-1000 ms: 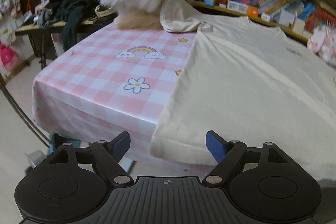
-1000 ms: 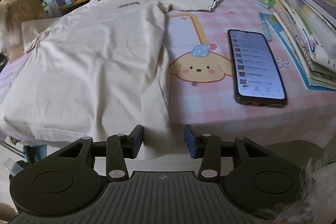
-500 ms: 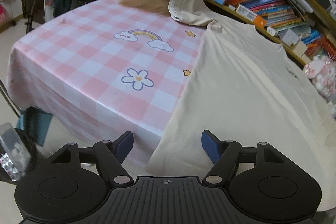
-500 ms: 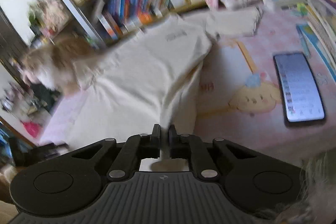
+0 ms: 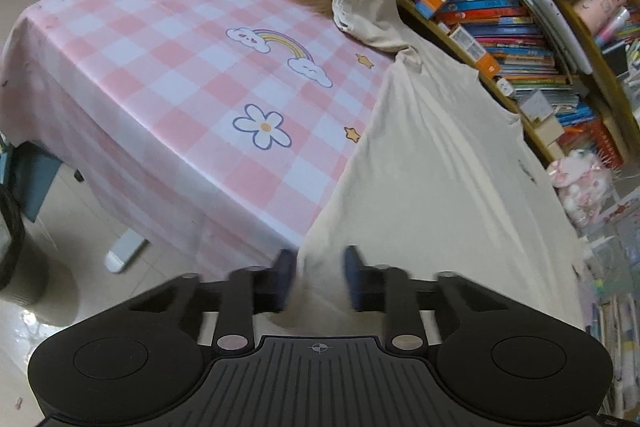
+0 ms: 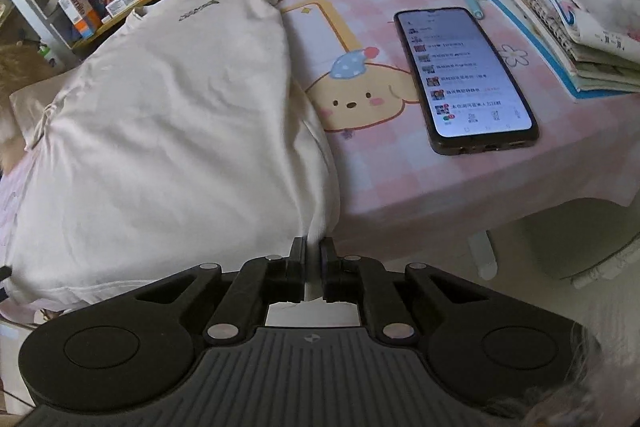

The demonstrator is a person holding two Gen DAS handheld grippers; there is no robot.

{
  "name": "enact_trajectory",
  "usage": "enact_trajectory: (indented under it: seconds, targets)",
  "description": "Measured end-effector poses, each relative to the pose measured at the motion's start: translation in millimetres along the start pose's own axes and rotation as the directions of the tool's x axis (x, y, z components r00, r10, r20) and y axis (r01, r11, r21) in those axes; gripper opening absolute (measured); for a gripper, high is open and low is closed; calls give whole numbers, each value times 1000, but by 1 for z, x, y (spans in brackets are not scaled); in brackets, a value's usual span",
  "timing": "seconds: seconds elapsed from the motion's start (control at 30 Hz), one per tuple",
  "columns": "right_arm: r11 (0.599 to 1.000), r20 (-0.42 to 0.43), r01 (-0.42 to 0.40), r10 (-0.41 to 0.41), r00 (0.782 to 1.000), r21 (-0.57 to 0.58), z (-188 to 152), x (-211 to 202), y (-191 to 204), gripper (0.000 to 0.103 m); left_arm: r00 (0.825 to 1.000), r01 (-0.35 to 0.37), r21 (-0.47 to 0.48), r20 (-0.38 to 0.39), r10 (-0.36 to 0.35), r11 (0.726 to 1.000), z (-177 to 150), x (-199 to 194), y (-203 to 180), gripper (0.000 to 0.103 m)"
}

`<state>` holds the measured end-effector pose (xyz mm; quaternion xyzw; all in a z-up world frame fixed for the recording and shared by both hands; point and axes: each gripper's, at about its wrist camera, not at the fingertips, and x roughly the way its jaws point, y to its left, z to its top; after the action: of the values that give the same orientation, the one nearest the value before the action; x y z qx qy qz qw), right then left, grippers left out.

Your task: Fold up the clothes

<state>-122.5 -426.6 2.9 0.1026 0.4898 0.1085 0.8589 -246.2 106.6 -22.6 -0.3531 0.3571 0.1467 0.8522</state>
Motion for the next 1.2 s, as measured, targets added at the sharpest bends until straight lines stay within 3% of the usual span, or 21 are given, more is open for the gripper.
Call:
enact_trajectory:
  seconds: [0.17,0.33,0.5,0.6,0.67,0.73,0.77,0.83,1.2]
  targets:
    - [1000,-9,-5,5,1000,-1,-1,3,-3,7,998,27,40,59,-29,999,6,-24,-16,3]
    - [1000,-15,-9,9,1000,-10,-2,4,-5,7,997,-79,111,-4,80,991,3,-3,-23,3]
    - [1000,-21,-10,9,1000,-29,-2,6,-5,7,994,-108,110,24,106,988,-4,-3,-21,8]
    - [999,-10,-11,10,1000,-44,0,3,-5,7,986,-167,133,47,162,977,-7,-5,-26,12]
    - [998,-1,-11,11,1000,-54,1,0,-5,11,976,-218,169,65,210,961,-10,-7,-33,20]
    - [998,8,-11,12,1000,-65,2,-2,-5,26,964,-265,207,84,253,942,-13,-10,-42,40]
    - [997,12,-11,12,1000,-70,3,-3,-5,42,958,-285,218,98,269,933,-14,-12,-46,53]
    - [997,21,-11,13,1000,-81,4,-6,-4,48,947,-315,234,138,290,920,-17,-17,-54,64]
    - [978,176,81,-47,983,-190,7,-27,5,86,937,-325,307,236,259,895,-31,-27,-109,89]
